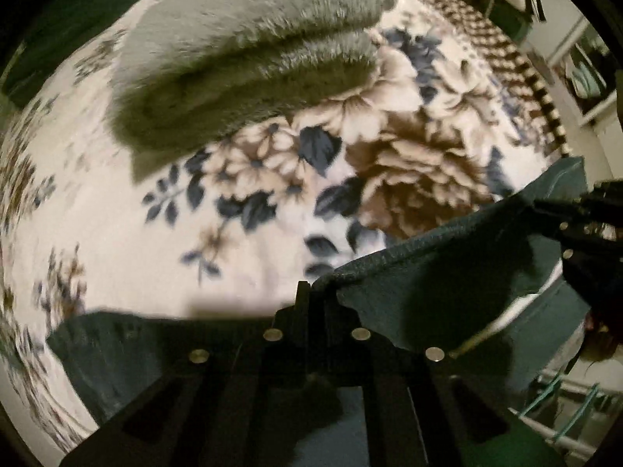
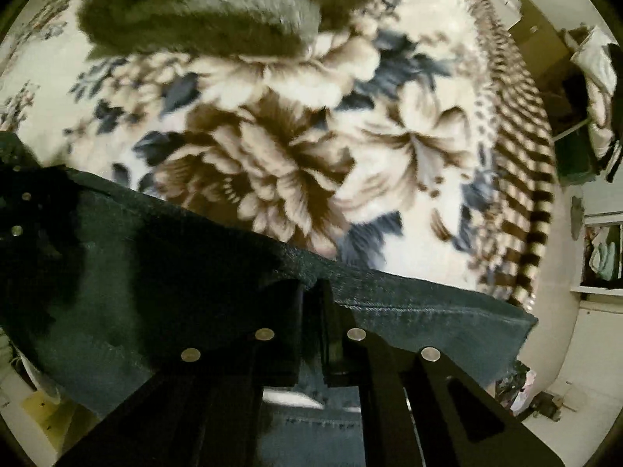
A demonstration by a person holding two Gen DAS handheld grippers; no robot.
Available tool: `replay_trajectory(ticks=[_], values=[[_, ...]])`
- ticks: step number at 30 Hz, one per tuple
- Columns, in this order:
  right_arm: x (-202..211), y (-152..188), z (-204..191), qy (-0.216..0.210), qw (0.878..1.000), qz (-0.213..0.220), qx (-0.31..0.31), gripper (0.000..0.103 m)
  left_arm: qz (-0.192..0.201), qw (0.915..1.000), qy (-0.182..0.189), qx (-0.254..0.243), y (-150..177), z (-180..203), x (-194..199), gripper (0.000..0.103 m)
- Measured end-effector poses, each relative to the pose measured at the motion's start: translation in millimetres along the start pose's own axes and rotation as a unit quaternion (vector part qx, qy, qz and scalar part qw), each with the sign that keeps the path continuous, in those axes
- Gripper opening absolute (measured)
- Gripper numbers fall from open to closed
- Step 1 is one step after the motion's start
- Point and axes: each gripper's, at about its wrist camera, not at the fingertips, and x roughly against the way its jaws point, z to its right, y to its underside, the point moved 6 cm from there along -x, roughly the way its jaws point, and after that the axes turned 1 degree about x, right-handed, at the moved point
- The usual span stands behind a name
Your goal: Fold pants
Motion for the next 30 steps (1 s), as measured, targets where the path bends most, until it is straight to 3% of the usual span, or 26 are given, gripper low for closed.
replay_trajectory(ticks=[3,7,12,13,19,21,23,24,25,26,27,28,30], values=[[21,19,-14,0.003,1.000,0.015,0.004,0.007,0.006,0.9993,0.007,0.036,39,14,28,0.003],[46,66,-42,0.001,1.000,0.016,0.005,0.006,-0.001,0.9969,0.013,0.078,93,70,15,0.003],[45,140,-64,-0.005,1.000,-0.006,0.012,0.005,-0.033,0.9921,0.006,0.121,162,96,7,0.003],[41,150,-66,-0.003,1.000,-0.012,0.013,0.000,-0.039,0.9909,0.002,0.129,172,96,2,0.003],[0,217,-66,-0.002,0.998,-0.059,0.003,0.000,-0.077,0.9812,-0.010,0.177,216,93,-38,0.004],[-9,226,-62,-0.013,0.997,-0.073,-0.010,0.000,-0.093,0.9787,-0.029,0.181,224,92,-46,0.008],[-13,230,-52,-0.031,0.996,-0.080,-0.039,0.001,-0.103,0.9748,-0.024,0.196,228,93,-47,0.009],[-12,230,-45,-0.052,0.993,-0.083,-0.059,0.004,-0.101,0.9740,-0.026,0.201,227,93,-43,0.011],[-11,227,-39,-0.065,0.992,-0.081,-0.074,0.016,-0.095,0.9732,-0.028,0.208,224,93,-37,0.019],[-9,223,-31,-0.075,0.990,-0.078,-0.091,0.045,-0.084,0.9737,-0.033,0.209,218,93,-30,0.027],[-6,221,-21,-0.080,0.988,-0.073,-0.112,0.059,-0.077,0.9744,-0.038,0.208,213,94,-26,0.040],[-4,218,-10,-0.086,0.985,-0.067,-0.134,0.073,-0.060,0.9754,-0.042,0.208,202,95,-18,0.045],[3,210,18,-0.099,0.976,-0.052,-0.189,0.074,-0.031,0.9759,-0.047,0.211,183,96,-7,0.051]])
